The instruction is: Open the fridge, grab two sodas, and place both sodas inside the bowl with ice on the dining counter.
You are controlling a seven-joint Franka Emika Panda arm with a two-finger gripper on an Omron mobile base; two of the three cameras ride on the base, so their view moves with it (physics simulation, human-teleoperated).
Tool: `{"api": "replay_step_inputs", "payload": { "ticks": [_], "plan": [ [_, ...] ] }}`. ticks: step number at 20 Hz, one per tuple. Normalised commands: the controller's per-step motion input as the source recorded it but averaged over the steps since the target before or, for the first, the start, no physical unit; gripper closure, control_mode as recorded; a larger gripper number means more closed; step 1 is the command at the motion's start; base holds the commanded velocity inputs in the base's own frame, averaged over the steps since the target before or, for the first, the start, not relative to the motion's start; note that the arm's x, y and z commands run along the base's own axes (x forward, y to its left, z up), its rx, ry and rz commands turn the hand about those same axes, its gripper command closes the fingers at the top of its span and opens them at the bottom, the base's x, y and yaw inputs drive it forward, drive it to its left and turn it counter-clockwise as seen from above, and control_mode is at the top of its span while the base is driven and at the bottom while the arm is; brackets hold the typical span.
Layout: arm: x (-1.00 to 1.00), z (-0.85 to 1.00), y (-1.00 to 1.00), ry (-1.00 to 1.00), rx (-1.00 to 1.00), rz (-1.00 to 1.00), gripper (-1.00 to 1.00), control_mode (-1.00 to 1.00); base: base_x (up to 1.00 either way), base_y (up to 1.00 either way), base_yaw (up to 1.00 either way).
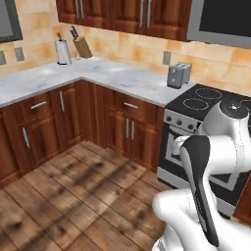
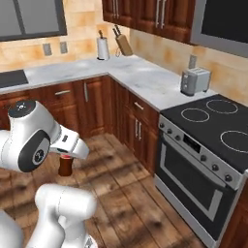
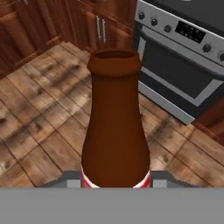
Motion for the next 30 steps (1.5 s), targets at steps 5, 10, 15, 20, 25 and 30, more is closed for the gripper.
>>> {"api": "replay_step_inputs", "payload": {
  "ticks": [5, 10, 15, 20, 25, 30],
  "plan": [
    [0.00, 0.00, 0.00, 0.00, 0.00, 0.00, 1.00, 1.00, -0.17, 0.78, 0.49],
    [0.00, 0.00, 0.00, 0.00, 0.00, 0.00, 1.00, 1.00, -0.22, 0.79, 0.47],
    [0.00, 0.00, 0.00, 0.00, 0.00, 0.00, 1.00, 1.00, -0.23, 0.78, 0.46],
    [0.00, 0.00, 0.00, 0.00, 0.00, 0.00, 1.00, 1.00, -0.26, 0.70, 0.47],
    [0.00, 0.00, 0.00, 0.00, 0.00, 0.00, 1.00, 1.00, -0.28, 0.67, 0.47],
    [0.00, 0.00, 0.00, 0.00, 0.00, 0.00, 1.00, 1.00, -0.28, 0.66, 0.48]
  ]
}}
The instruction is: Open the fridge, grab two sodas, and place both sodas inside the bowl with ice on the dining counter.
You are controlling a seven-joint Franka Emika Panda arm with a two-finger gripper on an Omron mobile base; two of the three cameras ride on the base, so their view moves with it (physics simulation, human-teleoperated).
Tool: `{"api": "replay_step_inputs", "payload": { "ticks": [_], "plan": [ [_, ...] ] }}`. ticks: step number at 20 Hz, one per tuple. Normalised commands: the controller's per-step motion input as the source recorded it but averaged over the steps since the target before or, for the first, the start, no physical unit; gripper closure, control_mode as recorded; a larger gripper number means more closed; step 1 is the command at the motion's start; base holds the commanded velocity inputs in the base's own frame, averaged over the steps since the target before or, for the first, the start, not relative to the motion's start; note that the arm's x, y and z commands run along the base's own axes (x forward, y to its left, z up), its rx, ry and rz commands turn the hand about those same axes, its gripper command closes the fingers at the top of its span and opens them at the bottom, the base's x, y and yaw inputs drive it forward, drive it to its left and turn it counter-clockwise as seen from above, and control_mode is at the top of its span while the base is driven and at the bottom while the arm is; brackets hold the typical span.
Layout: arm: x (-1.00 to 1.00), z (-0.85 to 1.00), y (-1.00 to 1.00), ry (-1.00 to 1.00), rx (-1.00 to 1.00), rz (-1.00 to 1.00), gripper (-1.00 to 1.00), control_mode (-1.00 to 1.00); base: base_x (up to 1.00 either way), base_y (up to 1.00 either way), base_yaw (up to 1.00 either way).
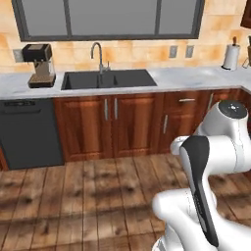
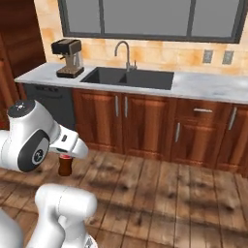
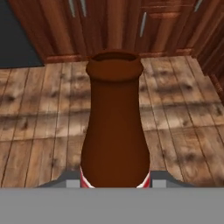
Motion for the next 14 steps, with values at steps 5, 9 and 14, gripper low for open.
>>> {"api": "replay_step_inputs", "payload": {
  "ticks": [5, 9, 14],
  "plan": [
    [0.00, 0.00, 0.00, 0.00, 0.00, 0.00, 1.00, 1.00, -0.25, 0.66, 0.49],
    [0.00, 0.00, 0.00, 0.00, 0.00, 0.00, 1.00, 1.00, -0.21, 0.67, 0.50],
    [0.00, 0.00, 0.00, 0.00, 0.00, 0.00, 1.00, 1.00, -0.16, 0.58, 0.53]
  ]
}}
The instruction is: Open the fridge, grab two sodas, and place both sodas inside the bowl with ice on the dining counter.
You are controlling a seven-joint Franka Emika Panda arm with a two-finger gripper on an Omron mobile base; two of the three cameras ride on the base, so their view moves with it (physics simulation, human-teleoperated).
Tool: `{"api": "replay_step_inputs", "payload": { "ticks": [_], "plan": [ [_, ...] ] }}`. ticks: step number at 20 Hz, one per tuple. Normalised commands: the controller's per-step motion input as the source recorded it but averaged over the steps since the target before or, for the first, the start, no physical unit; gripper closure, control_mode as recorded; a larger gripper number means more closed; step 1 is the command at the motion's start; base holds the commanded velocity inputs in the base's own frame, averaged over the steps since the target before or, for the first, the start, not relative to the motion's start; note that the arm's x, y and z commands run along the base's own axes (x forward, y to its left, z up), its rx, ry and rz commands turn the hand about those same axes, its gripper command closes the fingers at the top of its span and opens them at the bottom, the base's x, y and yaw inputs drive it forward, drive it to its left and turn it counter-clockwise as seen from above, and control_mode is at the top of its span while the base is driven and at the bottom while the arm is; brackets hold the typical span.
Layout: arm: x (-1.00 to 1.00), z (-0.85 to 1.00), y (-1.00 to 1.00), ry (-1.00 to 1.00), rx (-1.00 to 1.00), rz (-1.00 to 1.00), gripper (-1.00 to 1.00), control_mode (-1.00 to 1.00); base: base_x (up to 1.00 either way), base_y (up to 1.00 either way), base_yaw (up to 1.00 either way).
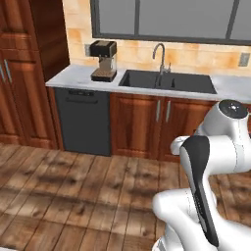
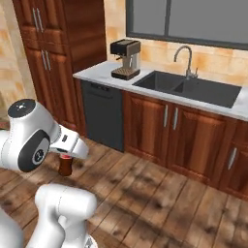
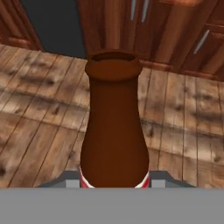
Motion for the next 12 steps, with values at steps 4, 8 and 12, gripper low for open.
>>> {"api": "replay_step_inputs", "payload": {
  "ticks": [4, 8, 12],
  "plan": [
    [0.00, 0.00, 0.00, 0.00, 0.00, 0.00, 1.00, 1.00, -0.11, 0.52, 0.57],
    [0.00, 0.00, 0.00, 0.00, 0.00, 0.00, 1.00, 1.00, -0.10, 0.53, 0.58],
    [0.00, 0.00, 0.00, 0.00, 0.00, 0.00, 1.00, 1.00, -0.19, 0.41, 0.57]
  ]
}}
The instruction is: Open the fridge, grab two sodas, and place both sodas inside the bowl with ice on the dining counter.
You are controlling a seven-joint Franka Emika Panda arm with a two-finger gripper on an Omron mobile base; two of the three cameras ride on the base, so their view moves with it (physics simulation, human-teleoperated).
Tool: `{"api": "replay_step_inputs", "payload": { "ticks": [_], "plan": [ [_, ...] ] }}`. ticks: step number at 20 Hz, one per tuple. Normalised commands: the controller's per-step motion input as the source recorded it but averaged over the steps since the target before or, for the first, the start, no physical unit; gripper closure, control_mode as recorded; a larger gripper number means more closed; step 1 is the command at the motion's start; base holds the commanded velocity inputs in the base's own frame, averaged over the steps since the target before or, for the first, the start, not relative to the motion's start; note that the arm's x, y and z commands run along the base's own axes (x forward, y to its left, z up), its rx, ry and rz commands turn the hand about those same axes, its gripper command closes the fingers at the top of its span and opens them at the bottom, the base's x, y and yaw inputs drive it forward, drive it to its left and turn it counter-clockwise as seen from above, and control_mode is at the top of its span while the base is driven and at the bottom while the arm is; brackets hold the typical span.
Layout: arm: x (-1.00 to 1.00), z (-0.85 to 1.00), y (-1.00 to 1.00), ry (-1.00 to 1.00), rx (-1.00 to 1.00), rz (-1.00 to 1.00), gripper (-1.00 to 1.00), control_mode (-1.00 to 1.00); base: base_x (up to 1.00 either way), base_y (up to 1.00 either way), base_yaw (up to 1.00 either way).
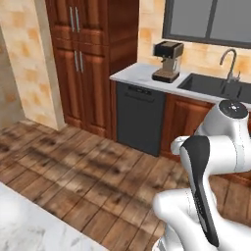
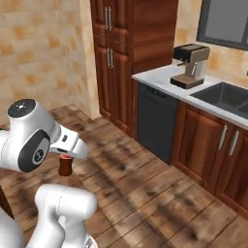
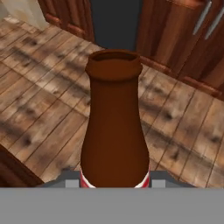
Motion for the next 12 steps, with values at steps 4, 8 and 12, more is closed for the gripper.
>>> {"api": "replay_step_inputs", "payload": {
  "ticks": [4, 8, 12],
  "plan": [
    [0.00, 0.00, 0.00, 0.00, 0.00, 0.00, 1.00, 1.00, -0.44, 0.26, 0.54],
    [0.00, 0.00, 0.00, 0.00, 0.00, 0.00, 1.00, 1.00, -0.59, 0.12, 0.51],
    [0.00, 0.00, 0.00, 0.00, 0.00, 0.00, 1.00, 1.00, -0.72, 0.01, 0.49]
  ]
}}
